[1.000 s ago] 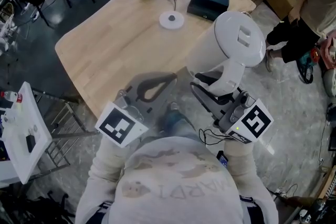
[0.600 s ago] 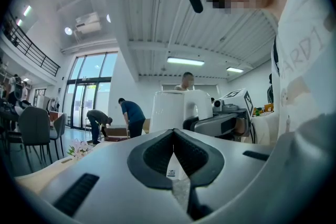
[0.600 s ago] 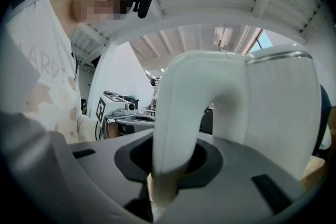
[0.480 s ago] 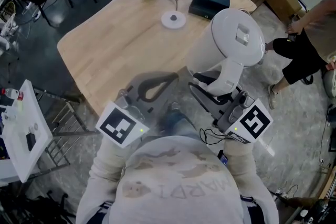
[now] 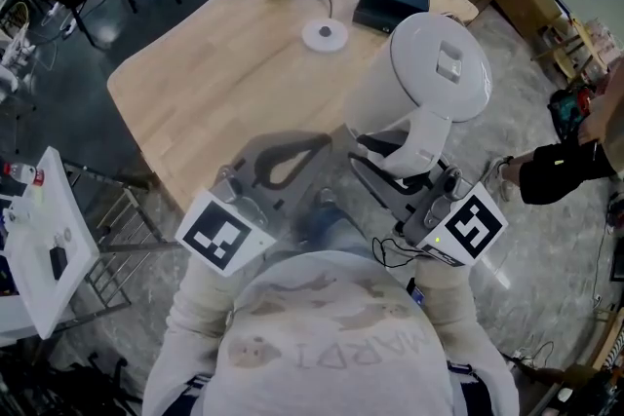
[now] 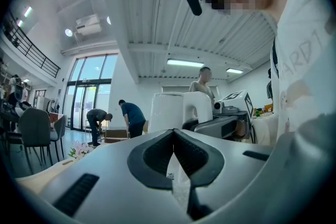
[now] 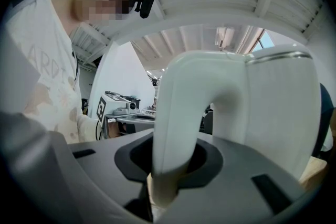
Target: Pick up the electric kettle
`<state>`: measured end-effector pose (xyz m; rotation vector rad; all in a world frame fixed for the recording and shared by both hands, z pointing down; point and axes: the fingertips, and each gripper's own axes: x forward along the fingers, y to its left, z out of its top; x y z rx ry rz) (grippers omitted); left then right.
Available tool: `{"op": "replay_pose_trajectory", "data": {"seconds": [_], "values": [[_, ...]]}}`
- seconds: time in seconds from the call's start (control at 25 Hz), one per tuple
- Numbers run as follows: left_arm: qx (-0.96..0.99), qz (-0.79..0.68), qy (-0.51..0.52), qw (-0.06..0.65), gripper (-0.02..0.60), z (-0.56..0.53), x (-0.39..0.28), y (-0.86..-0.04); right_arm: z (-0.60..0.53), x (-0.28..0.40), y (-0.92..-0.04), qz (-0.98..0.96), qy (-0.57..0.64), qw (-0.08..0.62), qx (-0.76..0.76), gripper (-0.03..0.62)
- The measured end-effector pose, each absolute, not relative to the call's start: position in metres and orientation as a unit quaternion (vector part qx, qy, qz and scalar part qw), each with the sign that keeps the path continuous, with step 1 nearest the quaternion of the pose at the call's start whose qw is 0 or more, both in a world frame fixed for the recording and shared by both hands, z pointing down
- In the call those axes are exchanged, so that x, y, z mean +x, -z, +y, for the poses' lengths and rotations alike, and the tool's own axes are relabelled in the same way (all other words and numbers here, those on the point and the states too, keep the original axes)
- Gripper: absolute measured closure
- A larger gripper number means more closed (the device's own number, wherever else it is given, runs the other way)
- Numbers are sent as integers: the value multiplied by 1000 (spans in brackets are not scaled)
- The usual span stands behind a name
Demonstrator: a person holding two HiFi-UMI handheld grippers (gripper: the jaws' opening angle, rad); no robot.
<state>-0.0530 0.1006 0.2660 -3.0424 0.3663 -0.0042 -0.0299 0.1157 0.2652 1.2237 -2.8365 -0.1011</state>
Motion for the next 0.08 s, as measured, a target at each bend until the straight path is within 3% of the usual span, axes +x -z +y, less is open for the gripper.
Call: {"op": "replay_pose_trajectory", "data": {"seconds": [0.08], "values": [[-992, 119, 2, 39, 569, 100, -56, -266, 115, -33, -265, -918, 33, 25, 395, 510]]}}
